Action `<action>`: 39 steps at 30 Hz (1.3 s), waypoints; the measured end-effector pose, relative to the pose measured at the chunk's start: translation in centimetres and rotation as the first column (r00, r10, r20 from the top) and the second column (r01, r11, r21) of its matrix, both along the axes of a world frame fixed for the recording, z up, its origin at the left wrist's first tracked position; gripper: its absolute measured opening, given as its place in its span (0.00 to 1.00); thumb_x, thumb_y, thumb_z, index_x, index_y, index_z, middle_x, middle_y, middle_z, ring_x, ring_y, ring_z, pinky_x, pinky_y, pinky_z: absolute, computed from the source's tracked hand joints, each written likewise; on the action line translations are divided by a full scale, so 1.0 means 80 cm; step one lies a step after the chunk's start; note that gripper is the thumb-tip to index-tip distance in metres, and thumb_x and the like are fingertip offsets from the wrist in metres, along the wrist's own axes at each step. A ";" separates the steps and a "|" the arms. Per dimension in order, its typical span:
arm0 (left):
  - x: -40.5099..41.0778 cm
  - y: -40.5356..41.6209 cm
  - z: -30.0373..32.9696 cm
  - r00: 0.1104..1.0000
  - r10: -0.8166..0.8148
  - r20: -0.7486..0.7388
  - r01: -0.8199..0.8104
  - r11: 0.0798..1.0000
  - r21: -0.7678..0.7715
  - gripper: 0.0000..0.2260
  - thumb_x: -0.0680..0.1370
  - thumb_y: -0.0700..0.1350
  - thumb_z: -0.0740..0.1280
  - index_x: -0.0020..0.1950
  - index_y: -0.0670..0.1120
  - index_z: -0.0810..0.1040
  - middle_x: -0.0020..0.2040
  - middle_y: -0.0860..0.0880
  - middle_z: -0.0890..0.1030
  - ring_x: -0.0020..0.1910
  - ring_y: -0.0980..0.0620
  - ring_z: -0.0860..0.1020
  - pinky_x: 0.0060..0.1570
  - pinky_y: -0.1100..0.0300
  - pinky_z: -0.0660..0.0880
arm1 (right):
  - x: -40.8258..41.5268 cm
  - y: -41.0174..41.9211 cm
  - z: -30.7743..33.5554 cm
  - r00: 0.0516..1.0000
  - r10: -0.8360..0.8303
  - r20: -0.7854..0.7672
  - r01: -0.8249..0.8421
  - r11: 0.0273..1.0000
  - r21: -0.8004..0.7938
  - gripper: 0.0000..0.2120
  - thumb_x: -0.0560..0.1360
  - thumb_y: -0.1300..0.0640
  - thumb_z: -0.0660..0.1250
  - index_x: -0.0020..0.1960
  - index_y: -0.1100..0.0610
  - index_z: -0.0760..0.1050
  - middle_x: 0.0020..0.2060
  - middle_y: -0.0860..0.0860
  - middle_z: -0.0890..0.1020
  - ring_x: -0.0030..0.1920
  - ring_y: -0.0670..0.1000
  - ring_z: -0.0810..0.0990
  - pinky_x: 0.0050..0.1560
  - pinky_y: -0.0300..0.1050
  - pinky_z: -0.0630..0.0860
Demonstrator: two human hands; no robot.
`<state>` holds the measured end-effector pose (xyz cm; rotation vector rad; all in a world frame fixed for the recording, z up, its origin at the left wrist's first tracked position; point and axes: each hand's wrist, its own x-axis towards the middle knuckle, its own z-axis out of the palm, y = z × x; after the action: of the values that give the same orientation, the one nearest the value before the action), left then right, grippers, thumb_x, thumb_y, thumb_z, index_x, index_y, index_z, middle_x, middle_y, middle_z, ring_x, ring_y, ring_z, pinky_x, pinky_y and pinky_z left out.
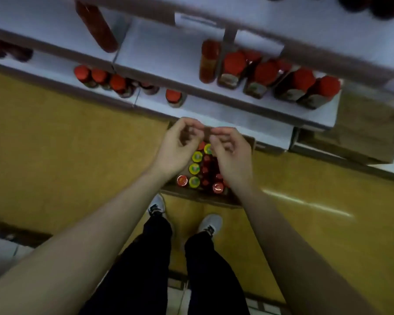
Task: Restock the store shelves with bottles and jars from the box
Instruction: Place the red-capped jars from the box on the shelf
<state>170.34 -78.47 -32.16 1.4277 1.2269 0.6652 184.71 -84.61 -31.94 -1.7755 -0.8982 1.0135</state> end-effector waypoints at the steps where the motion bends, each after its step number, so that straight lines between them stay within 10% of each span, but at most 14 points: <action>1: -0.002 0.000 -0.034 1.000 -0.013 -0.009 0.013 1.000 -0.022 0.07 0.80 0.36 0.69 0.56 0.45 0.79 0.46 0.54 0.81 0.47 0.57 0.79 0.50 0.54 0.78 | 0.002 0.000 -0.033 1.000 0.019 0.004 -0.019 0.999 -0.039 0.05 0.81 0.59 0.70 0.57 0.55 0.82 0.48 0.46 0.85 0.49 0.45 0.84 0.50 0.37 0.79; 16: -0.037 0.052 -0.417 0.938 -0.128 -0.323 0.067 0.979 -0.194 0.08 0.81 0.38 0.68 0.59 0.48 0.78 0.49 0.57 0.79 0.48 0.66 0.77 0.46 0.76 0.72 | 0.004 0.036 -0.430 0.982 0.167 0.083 -0.138 0.949 -0.282 0.09 0.82 0.57 0.68 0.62 0.51 0.79 0.54 0.46 0.83 0.52 0.42 0.81 0.53 0.42 0.80; 25: -0.013 0.079 -0.566 0.916 -0.188 -0.353 0.063 0.939 -0.337 0.12 0.81 0.36 0.67 0.59 0.51 0.76 0.53 0.53 0.79 0.52 0.56 0.80 0.45 0.65 0.77 | 0.012 0.098 -0.603 0.930 0.298 0.216 -0.233 0.931 -0.281 0.10 0.79 0.64 0.69 0.59 0.55 0.80 0.54 0.54 0.82 0.47 0.42 0.80 0.43 0.25 0.74; 32: -0.011 0.082 -0.623 0.858 -0.278 -0.431 0.101 0.916 -0.389 0.10 0.80 0.37 0.68 0.60 0.48 0.77 0.55 0.50 0.80 0.54 0.51 0.80 0.52 0.55 0.81 | -0.002 0.136 -0.659 0.766 0.495 0.411 -0.263 0.824 -0.501 0.22 0.78 0.54 0.72 0.71 0.53 0.74 0.67 0.58 0.74 0.65 0.59 0.78 0.62 0.49 0.76; 39: -0.033 0.056 -0.659 0.578 -0.642 -0.504 0.124 0.679 -0.724 0.22 0.79 0.53 0.72 0.70 0.46 0.77 0.66 0.45 0.79 0.62 0.44 0.79 0.61 0.52 0.78 | -0.018 0.162 -0.695 0.584 0.718 0.378 -0.249 0.602 -0.758 0.28 0.79 0.47 0.68 0.76 0.50 0.65 0.73 0.64 0.69 0.73 0.68 0.67 0.67 0.62 0.70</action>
<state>167.73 -74.03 -84.90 1.3286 1.4333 -0.7279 183.28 -71.65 -87.57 -2.6391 -1.7892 1.1514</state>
